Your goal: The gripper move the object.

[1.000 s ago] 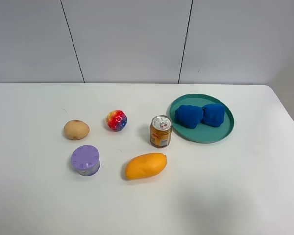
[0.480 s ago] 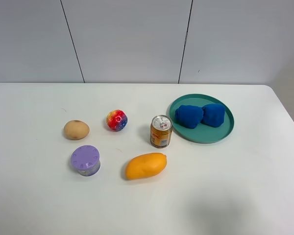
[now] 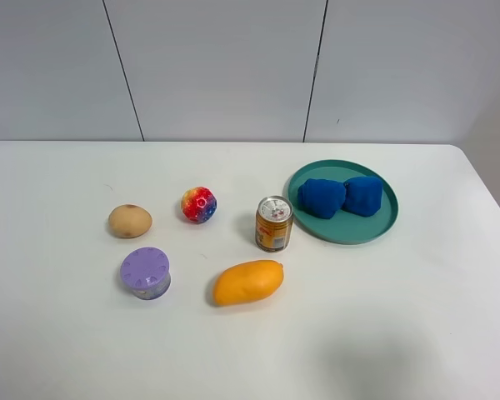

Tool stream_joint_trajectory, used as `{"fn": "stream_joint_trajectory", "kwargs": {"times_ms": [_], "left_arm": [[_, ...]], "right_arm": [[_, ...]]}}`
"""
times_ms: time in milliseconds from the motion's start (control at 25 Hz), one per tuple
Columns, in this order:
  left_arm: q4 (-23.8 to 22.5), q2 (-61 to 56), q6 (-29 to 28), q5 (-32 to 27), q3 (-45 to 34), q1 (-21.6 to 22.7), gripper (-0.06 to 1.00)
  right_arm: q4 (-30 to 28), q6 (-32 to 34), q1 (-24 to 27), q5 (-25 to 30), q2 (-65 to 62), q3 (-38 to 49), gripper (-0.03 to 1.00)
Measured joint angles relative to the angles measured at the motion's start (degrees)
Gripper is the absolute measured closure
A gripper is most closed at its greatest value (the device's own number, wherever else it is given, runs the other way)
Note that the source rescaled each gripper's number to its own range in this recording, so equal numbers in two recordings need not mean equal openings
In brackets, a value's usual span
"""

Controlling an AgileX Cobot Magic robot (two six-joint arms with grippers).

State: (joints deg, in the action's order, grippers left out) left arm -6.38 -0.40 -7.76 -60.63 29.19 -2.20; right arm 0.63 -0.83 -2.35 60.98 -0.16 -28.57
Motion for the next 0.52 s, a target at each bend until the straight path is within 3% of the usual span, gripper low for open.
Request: {"fn": "stream_joint_trajectory", "kwargs": {"times_ms": [520], "left_arm": [[0.0, 0.0, 0.0, 0.0, 0.0, 0.0, -0.06]], "right_arm": [[0.0, 0.0, -2.2, 0.0, 0.0, 0.0, -0.03]]}}
